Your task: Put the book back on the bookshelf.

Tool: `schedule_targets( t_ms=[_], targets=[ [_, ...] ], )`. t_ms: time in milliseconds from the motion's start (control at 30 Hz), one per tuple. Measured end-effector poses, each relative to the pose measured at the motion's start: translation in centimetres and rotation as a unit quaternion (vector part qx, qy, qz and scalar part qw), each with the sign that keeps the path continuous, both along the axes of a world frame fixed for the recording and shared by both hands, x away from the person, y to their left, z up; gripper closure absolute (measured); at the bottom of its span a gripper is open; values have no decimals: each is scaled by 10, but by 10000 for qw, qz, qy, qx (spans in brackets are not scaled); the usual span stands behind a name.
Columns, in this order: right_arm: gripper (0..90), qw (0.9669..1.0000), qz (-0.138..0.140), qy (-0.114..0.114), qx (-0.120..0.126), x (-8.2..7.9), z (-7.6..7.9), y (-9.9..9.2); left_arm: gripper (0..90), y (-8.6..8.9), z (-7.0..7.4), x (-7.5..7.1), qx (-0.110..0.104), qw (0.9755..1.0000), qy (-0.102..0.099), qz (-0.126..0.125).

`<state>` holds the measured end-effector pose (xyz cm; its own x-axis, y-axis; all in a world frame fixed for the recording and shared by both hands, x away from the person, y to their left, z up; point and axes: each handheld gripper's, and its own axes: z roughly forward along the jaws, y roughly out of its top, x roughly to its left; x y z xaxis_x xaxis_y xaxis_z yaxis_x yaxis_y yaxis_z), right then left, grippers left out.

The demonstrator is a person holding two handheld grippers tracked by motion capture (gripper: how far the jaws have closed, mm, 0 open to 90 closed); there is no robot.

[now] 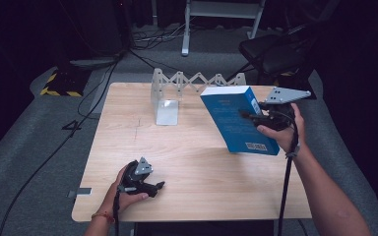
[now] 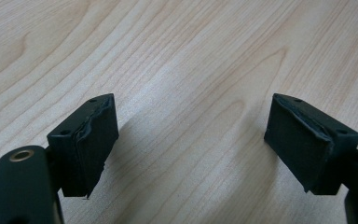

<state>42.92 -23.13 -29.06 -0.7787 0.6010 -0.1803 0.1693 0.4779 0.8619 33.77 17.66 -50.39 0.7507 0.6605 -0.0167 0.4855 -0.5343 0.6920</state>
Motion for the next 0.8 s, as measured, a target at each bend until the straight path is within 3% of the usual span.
schedule_targets(
  t_ms=[533,800],
  targets=[
    [620,9984,-555,-80,-8,27,13,-8,177,0,0,0,2,10000,-4,0],
    [620,9966,-810,-131,-1,45,20,-2,177,0,0,0,5,10000,-1,-56]
  ],
)
